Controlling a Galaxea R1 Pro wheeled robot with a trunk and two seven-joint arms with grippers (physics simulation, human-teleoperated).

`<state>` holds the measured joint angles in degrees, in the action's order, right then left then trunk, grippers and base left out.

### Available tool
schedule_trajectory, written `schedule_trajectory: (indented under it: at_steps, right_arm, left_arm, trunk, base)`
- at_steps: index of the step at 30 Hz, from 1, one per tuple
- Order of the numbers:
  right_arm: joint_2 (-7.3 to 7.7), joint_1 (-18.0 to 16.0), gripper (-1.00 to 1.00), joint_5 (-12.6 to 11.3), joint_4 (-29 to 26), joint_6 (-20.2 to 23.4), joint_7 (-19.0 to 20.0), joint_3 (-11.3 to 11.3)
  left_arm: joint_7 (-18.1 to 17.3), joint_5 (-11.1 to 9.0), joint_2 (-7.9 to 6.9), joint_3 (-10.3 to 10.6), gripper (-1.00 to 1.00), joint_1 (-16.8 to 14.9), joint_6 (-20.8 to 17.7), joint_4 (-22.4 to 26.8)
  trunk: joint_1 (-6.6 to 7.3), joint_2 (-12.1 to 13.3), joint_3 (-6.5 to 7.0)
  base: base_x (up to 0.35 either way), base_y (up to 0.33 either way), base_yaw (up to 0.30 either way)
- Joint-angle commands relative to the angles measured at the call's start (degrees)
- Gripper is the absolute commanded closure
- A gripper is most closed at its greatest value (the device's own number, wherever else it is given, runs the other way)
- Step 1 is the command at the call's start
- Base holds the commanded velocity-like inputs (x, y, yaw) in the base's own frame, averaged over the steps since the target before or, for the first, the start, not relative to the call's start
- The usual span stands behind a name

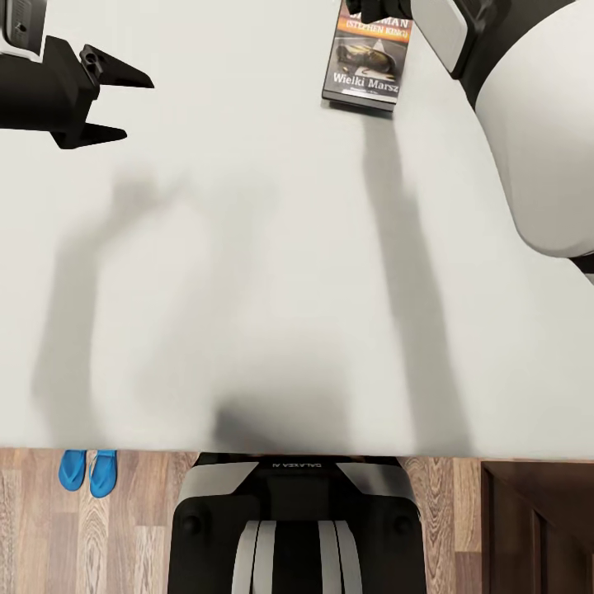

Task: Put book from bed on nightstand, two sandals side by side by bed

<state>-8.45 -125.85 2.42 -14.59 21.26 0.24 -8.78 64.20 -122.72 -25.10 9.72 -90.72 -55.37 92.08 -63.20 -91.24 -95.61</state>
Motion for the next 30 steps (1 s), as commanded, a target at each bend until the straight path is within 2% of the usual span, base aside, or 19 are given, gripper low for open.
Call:
schedule_trajectory:
  at_steps: [1,30]
  right_arm:
    - [0.01,0.0,-1.00,0.3,-0.1,0.3,0.0,-0.2]
    - [0.01,0.5,-1.00,0.3,0.2,-0.3,-0.1,-0.4]
  left_arm:
    - [0.6,-0.5,-0.03,0.0,-1.00,-0.1,-0.1,0.0]
    - [0.6,-0.5,-0.11,0.0,-1.00,0.0,-0.1,0.0]
  trunk:
    - [0.00,0.0,-0.02]
    - [0.00,0.0,-0.02]
  base:
    - [0.007,0.001,0.000]
    - [0.061,0.000,0.000]
